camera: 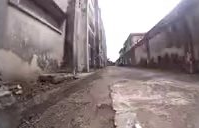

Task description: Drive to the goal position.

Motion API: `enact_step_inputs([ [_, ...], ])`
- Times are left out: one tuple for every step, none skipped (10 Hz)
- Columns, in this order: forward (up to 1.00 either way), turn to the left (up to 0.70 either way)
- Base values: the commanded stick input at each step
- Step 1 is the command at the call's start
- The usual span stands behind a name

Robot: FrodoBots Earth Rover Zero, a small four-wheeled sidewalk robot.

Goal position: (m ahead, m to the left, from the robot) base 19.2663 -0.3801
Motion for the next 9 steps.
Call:
enact_step_inputs([
  [1.0,0.0],
  [1.0,0.0],
  [1.0,-0.27],
  [1.0,-0.27],
  [1.0,-0.27],
  [1.0,-0.27],
  [1.0,-0.27],
  [1.0,-0.26],
  [1.0,-0.11],
])
